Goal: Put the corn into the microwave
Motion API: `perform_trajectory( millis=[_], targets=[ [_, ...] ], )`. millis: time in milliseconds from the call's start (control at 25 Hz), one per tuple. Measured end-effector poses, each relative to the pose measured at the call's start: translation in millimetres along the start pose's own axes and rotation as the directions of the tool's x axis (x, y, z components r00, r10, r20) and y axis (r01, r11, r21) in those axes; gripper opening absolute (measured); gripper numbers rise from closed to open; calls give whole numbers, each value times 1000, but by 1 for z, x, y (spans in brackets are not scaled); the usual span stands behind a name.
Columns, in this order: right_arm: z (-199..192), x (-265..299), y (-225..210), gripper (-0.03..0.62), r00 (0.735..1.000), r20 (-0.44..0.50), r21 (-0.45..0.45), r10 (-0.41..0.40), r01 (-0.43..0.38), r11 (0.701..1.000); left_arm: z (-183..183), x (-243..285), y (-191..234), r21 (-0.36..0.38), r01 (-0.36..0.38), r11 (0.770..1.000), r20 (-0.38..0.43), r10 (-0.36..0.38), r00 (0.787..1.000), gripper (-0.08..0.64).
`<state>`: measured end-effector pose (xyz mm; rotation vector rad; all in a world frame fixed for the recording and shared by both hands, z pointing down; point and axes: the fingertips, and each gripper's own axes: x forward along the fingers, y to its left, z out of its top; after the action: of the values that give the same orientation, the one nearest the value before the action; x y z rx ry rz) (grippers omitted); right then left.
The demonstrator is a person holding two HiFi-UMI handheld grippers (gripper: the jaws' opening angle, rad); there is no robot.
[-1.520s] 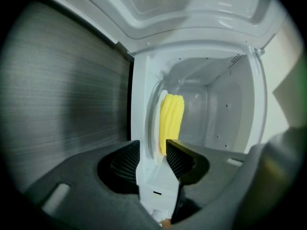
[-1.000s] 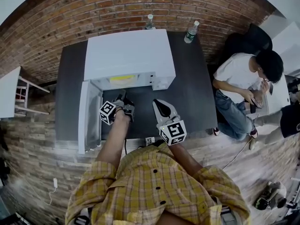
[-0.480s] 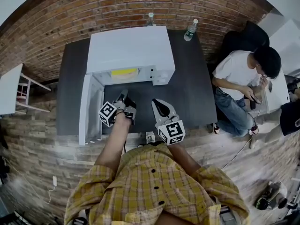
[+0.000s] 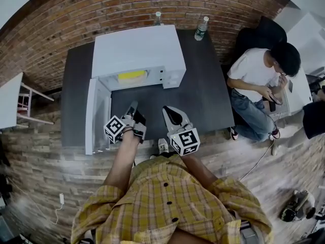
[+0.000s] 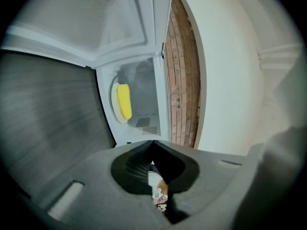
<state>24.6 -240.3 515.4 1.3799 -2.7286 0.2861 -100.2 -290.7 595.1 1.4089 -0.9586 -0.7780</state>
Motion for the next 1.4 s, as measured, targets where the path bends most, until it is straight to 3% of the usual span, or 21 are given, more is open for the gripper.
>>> perform_trajectory(
  millis=[120, 360, 560, 760, 840, 920, 1080, 1320, 1400],
  targets=[
    [0, -4, 2, 5, 1000, 2, 7, -2, 2, 1000, -9, -9, 2, 32, -16, 999, -27, 17, 999, -3],
    [-2, -7, 8, 5, 1000, 3, 17, 5, -5, 1000, -23, -26, -12, 184, -3, 983, -77, 18, 997, -2],
    [-5, -11, 10, 5, 1000, 4, 34, 2, -2, 999, -33, -34, -31, 329, 30, 944, -100, 4, 995, -2],
    [-3, -14, 11, 5, 1000, 12, 66, -3, 2, 998, -45, -40, -44, 402, 49, 914, -122, 0, 993, -3],
    [-2, -15, 10, 5, 1000, 16, 76, -9, 8, 997, -50, -42, -47, 452, 56, 890, -133, 5, 991, -3],
    [-2, -16, 9, 5, 1000, 17, 79, -14, 12, 997, -53, -45, -52, 528, 62, 847, -138, 13, 990, -2],
    [-1, -16, 10, 5, 1000, 19, 79, -14, 12, 997, -58, -48, -67, 667, 90, 739, -153, 19, 988, -3],
    [1, -17, 15, 5, 1000, 29, 73, -8, 5, 997, -65, -54, -85, 834, 93, 545, -137, 41, 990, -2],
    [2, -18, 16, 5, 1000, 31, 70, -6, 4, 998, -66, -57, -88, 862, 86, 499, -125, 44, 991, -3]
  ],
)
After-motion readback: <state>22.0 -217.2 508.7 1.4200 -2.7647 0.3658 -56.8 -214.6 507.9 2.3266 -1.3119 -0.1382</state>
